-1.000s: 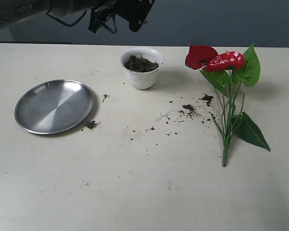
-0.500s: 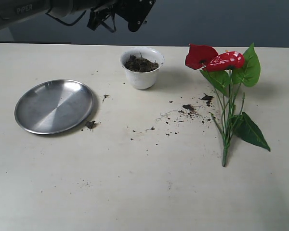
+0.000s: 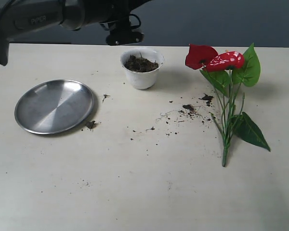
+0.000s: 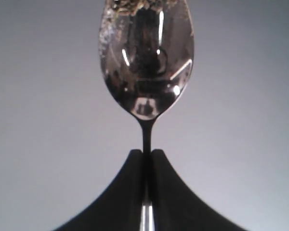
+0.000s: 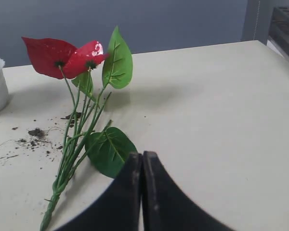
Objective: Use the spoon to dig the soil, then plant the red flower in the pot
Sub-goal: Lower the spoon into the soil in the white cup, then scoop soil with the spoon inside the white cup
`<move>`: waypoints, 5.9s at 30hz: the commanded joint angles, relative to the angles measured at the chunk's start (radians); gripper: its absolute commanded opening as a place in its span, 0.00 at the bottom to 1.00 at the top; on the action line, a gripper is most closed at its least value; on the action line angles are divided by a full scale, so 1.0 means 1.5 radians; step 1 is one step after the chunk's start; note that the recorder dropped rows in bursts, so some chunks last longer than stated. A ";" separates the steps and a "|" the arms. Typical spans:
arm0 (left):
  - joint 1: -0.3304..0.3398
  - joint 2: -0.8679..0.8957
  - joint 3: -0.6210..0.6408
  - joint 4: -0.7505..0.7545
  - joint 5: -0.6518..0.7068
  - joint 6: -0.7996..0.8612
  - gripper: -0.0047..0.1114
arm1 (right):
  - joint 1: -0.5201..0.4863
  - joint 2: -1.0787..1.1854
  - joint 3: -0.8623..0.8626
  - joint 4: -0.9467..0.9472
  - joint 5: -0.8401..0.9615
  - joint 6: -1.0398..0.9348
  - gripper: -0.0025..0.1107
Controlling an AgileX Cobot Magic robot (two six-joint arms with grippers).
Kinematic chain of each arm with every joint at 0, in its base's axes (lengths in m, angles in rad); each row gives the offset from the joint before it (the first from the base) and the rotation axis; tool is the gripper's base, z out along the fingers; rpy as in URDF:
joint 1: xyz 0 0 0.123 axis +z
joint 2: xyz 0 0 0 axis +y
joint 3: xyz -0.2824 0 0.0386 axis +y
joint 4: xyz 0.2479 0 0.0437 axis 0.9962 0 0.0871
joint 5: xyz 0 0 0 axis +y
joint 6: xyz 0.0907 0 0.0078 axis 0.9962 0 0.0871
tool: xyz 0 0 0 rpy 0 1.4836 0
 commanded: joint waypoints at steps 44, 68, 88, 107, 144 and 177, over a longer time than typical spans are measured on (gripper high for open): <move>-0.031 0.037 0.081 0.165 -0.029 -0.282 0.05 | 0.002 -0.003 0.001 0.002 -0.006 -0.001 0.02; -0.042 0.082 0.099 0.263 -0.011 -0.357 0.05 | 0.002 -0.003 0.001 0.002 -0.007 -0.001 0.02; -0.058 0.024 0.099 0.169 0.016 -0.327 0.05 | 0.002 -0.003 0.001 0.002 -0.006 -0.001 0.02; -0.037 0.069 0.099 0.354 -0.001 -0.418 0.05 | 0.002 -0.003 0.001 0.002 -0.007 -0.001 0.02; -0.037 0.050 0.100 0.314 -0.002 -0.370 0.05 | 0.002 -0.003 0.001 0.002 -0.006 -0.003 0.02; -0.058 0.025 0.100 0.196 0.021 -0.364 0.05 | 0.002 -0.003 0.001 0.002 -0.007 -0.001 0.02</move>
